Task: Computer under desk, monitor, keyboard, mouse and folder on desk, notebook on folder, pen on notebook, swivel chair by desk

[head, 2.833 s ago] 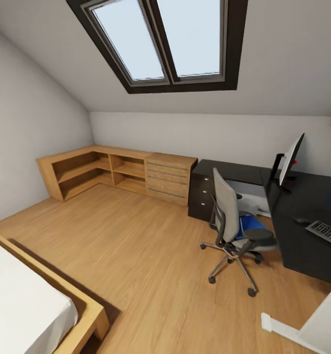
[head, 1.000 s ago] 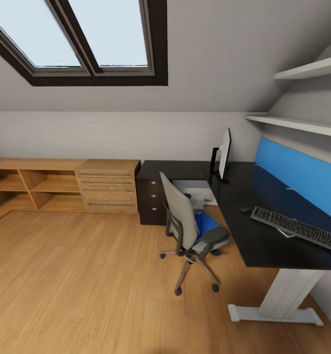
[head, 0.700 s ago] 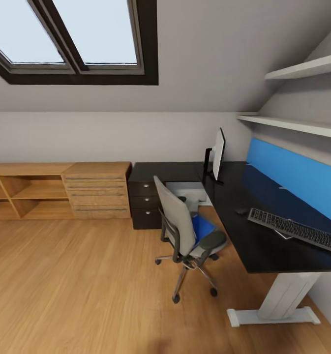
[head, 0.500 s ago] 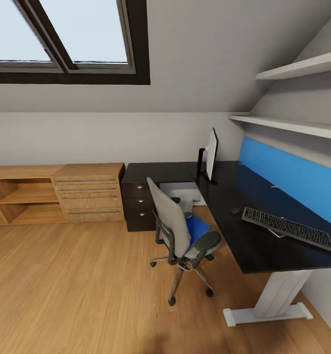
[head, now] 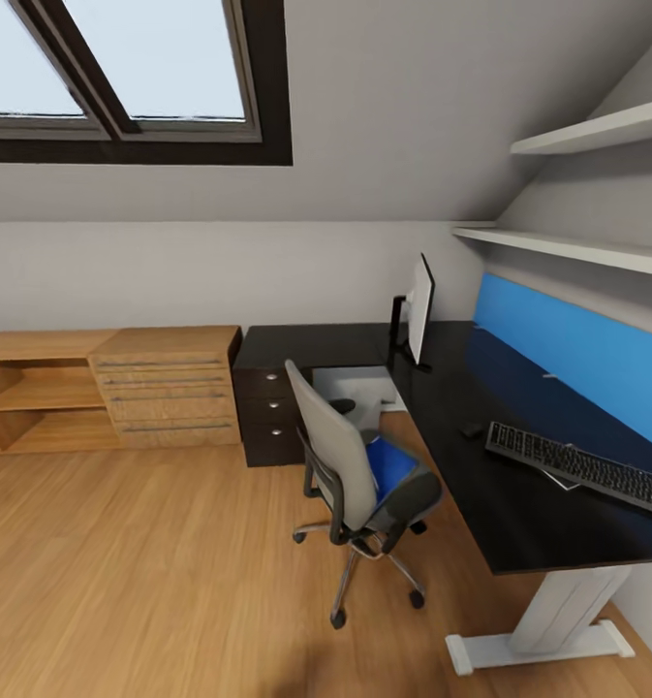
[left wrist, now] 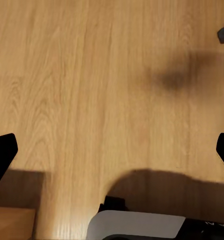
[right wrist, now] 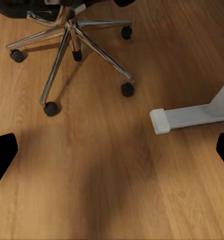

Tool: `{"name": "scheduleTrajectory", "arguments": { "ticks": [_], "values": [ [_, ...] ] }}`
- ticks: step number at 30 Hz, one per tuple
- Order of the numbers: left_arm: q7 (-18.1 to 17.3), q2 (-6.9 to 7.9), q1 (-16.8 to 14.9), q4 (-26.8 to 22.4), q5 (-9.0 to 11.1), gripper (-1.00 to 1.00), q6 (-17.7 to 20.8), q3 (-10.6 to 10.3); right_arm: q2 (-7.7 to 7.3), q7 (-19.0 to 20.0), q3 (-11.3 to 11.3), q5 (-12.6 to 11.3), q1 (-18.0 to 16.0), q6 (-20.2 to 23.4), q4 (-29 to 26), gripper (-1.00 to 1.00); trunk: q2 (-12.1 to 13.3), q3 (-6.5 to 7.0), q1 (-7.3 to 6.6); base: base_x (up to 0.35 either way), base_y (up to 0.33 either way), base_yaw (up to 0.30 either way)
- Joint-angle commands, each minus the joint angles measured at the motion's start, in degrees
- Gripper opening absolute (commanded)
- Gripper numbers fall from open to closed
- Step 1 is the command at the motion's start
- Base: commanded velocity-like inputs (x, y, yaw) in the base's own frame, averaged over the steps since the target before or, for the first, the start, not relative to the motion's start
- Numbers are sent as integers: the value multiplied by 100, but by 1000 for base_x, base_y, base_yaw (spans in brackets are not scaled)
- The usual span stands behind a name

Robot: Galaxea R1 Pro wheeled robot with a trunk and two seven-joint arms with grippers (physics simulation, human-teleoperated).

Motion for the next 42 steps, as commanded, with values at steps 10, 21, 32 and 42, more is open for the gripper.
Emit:
{"name": "scheduleTrajectory", "arguments": {
  "ticks": [10,21,32,42],
  "values": [
    [0,-3,1,-2,41,100,-8,-10,-7,15,2,-31,-3,-19,12,100,-3,-5,4,322,0,0],
    [-2,-7,1,-23,47,100,-8,0,-8,15,2,-31,-3,-11,12,100,-3,-5,4,229,0,0],
    [65,-167,1,-146,58,100,-10,16,-7,8,0,-31,-3,-2,12,100,-324,-149,180,7,0,0],
    [68,-175,1,-148,58,100,-8,17,-7,2,2,-31,-3,20,12,100,-725,-329,399,0,0,0]
  ]
}}
